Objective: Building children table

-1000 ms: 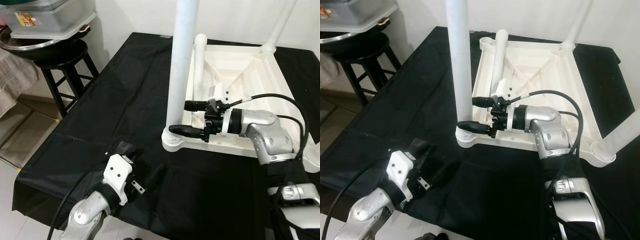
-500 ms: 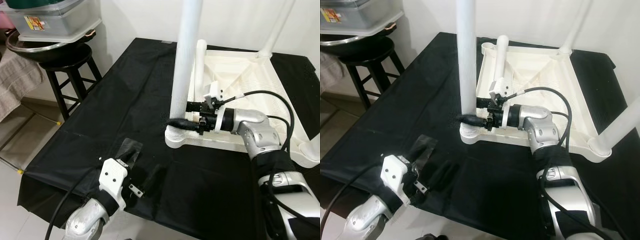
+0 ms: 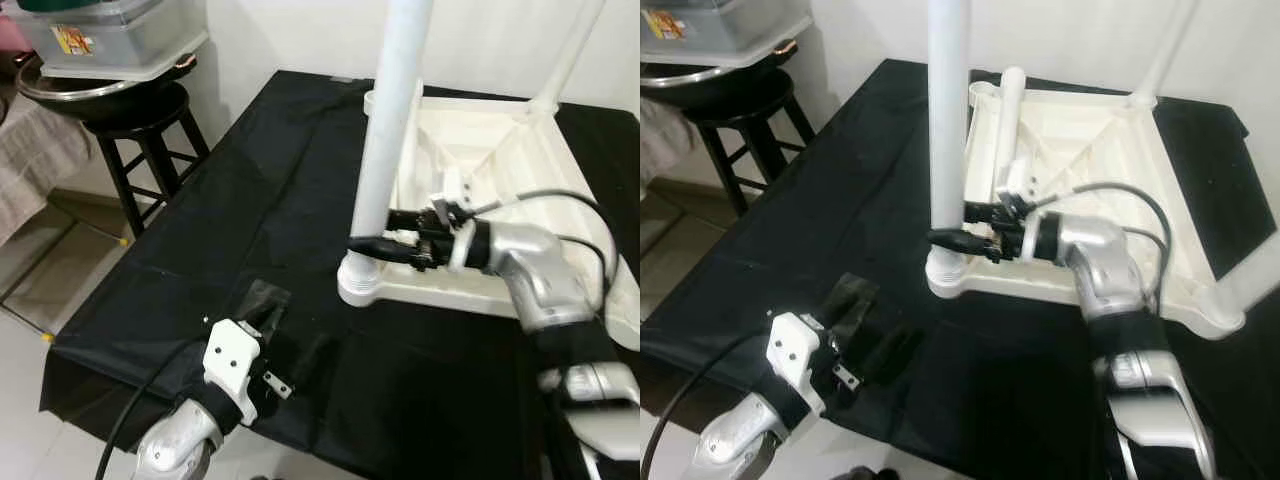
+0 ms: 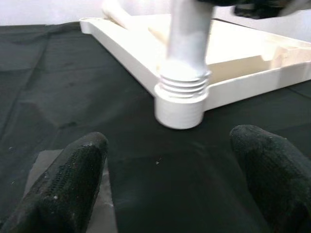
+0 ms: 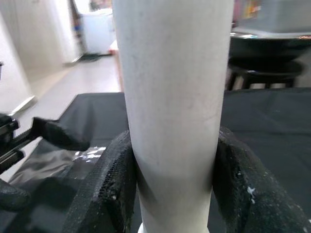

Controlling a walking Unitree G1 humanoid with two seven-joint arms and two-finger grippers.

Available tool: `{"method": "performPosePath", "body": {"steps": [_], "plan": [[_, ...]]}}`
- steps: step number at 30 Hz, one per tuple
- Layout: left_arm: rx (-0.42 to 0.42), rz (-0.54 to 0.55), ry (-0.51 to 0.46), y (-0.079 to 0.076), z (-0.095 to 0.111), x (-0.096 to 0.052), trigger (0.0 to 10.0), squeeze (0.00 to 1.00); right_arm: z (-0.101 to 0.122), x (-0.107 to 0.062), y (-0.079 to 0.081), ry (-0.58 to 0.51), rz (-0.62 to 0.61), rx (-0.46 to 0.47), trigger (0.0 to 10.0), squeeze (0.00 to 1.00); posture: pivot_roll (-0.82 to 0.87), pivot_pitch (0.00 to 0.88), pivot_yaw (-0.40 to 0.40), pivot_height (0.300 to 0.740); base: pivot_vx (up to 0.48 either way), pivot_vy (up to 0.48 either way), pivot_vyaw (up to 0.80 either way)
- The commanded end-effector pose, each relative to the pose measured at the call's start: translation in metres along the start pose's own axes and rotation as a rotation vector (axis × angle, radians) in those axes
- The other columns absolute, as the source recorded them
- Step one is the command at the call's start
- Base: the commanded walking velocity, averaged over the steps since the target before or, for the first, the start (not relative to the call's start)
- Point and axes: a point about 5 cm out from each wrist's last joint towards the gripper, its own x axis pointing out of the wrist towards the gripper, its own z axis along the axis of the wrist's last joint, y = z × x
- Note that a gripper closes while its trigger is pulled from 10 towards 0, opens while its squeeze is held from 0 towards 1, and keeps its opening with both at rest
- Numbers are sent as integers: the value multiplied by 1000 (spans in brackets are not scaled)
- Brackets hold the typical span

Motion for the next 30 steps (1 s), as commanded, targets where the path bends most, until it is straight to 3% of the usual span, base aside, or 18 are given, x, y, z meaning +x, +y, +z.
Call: {"method": "performPosePath", "body": {"steps": [1, 4, 5, 7, 8, 9, 11, 16, 17, 18, 19, 22, 23, 24, 26, 28, 29, 30], "plan": [[-19, -3, 16, -1, -5, -3, 10000, 0, -11, -4, 4, 56, -10, 39, 0, 0, 22, 208, 31, 740, 0, 0, 0], [-19, -4, 16, -1, -4, -3, 10000, 0, -14, -5, 8, 60, -33, 41, 0, 0, 21, 209, 30, 740, 0, 0, 0], [-16, -6, 16, 3, -3, -4, 10000, 0, -49, 9, 35, 181, -663, 108, 0, 0, 3, 234, 32, 740, 0, 0, 0], [-16, -6, 16, 3, -3, -4, 10000, 0, -49, 9, 35, 181, -663, 108, 0, 0, 3, 234, 32, 740, 0, 0, 0], [-16, -5, 14, 4, -3, -4, 10000, 0, -59, 7, 52, 236, -836, 153, 0, 0, 3, 234, 32, 740, 0, 0, 0], [-16, -5, 14, 4, -3, -4, 10000, 0, -59, 7, 52, 236, -836, 153, 0, 0, 3, 234, 32, 740, 0, 0, 0], [-16, -7, 19, 5, -3, -3, 10000, 0, -66, 14, 68, 259, -892, 145, 0, 0, 10, 225, 53, 740, 0, 0, 0], [-22, -17, 27, 7, -5, -2, 10000, 0, -65, 27, 67, 242, -805, 127, 0, 0, 13, 221, 47, 740, 0, 0, 0], [-22, -13, 26, 7, -5, -2, 10000, 0, -64, 28, 66, 243, -803, 127, 4549, 0, 12, 218, 45, 740, 0, 0, 0], [-22, -13, 26, 7, -5, -2, 10000, 0, -64, 28, 66, 243, -803, 127, 4549, 0, 12, 218, 45, 740, 0, 0, 0], [-22, -7, 24, 7, -5, -2, 10000, 0, -61, 31, 64, 229, -767, 137, 10000, 0, 15, 217, 46, 740, 0, 0, 0], [-22, -7, 24, 7, -5, -2, 10000, 0, -61, 31, 64, 229, -767, 137, 10000, 0, 15, 217, 46, 740, 0, 0, 0], [-24, 2, 23, 8, -5, -2, 10000, 0, -54, 34, 58, 190, -722, 134, 10000, 827, 17, 214, 45, 740, 0, 0, 0], [-26, 6, 22, 8, -6, -1, 10000, 0, -40, 40, 52, 126, -639, 135, 10000, 1000, 22, 211, 44, 740, 0, 0, 0], [-30, 3, 24, 7, -7, 0, 10000, 0, -10, 48, 45, 14, -383, 85, 10000, 1000, 29, 201, 47, 740, 0, 0, 0], [-31, 1, 25, 7, -7, 0, 10000, 0, -1, 49, 45, -10, -308, 75, 10000, 1000, 29, 201, 47, 740, 0, 0, 0], [-32, 0, 25, 7, -7, 1, 10000, 0, 5, 49, 44, -15, -238, 31, 10000, 145, 31, 197, 46, 740, 0, 0, 0], [-32, 0, 25, 7, -7, 1, 10000, 0, 5, 49, 44, -15, -238, 31, 10000, 145, 31, 197, 46, 740, 0, 0, 0]]}}
